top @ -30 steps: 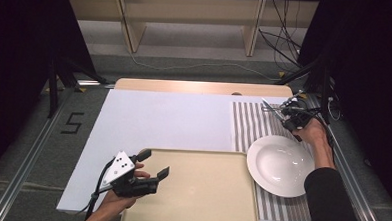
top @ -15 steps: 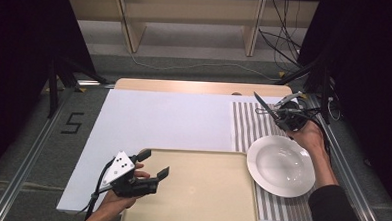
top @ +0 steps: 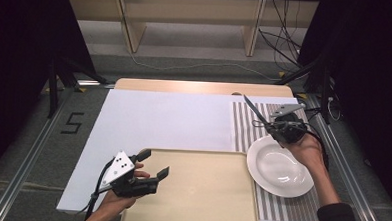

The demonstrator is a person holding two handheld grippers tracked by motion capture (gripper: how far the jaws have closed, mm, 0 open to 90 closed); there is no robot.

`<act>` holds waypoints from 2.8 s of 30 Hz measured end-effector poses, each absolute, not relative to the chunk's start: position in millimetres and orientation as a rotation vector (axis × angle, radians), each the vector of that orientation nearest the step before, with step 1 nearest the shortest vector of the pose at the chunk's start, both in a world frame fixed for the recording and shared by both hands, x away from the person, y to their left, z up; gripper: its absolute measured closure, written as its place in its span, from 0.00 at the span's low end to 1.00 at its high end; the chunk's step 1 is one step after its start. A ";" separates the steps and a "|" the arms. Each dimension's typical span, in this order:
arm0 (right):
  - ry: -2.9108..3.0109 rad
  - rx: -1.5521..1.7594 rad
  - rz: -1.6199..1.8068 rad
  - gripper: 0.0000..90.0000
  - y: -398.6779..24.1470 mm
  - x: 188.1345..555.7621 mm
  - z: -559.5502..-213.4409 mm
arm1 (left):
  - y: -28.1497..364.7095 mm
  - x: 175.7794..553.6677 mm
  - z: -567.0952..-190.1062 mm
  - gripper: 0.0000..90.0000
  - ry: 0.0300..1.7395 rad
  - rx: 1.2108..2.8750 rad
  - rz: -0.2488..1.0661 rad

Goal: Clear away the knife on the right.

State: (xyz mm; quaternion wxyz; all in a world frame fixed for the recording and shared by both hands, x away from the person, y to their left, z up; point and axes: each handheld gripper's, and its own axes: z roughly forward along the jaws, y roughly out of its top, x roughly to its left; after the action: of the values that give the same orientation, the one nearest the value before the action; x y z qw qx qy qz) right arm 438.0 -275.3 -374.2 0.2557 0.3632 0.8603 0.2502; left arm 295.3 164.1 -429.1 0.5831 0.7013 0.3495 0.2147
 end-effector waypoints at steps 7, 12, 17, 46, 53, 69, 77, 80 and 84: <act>2.331 1.008 0.770 0.86 -271.9 419.1 -374.3 | 163.7 293.7 -427.5 0.19 0.803 1.634 0.505; 2.317 1.006 0.830 0.86 -260.6 398.1 -377.6 | 163.4 292.7 -426.4 0.19 0.797 1.631 0.506; 2.337 0.979 0.844 0.86 -252.7 384.7 -382.8 | 163.5 292.6 -426.3 0.19 0.796 1.631 0.508; 2.448 1.009 1.030 0.86 -232.6 326.8 -396.3 | 163.5 292.7 -426.8 0.19 0.797 1.632 0.514; 2.489 1.032 1.051 0.86 -227.1 321.3 -400.8 | 163.6 292.6 -426.7 0.19 0.799 1.631 0.514; 2.619 1.070 0.987 0.86 -209.9 306.9 -418.8 | 164.0 293.0 -427.4 0.19 0.799 1.640 0.518; 2.702 1.110 0.918 0.86 -201.3 301.8 -429.4 | 164.1 293.1 -427.5 0.19 0.802 1.636 0.519; 2.736 1.121 0.886 0.86 -197.7 300.0 -432.9 | 163.9 293.0 -427.5 0.19 0.801 1.638 0.519; 2.757 1.104 0.857 0.86 -194.2 298.5 -436.9 | 164.0 293.0 -427.5 0.19 0.800 1.641 0.522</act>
State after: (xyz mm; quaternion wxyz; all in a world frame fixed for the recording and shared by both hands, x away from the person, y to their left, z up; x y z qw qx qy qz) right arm 298.5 -194.2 -436.9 0.0252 0.3570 0.8917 0.2772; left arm 293.0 164.0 -427.5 0.5824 0.7026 0.3426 0.2234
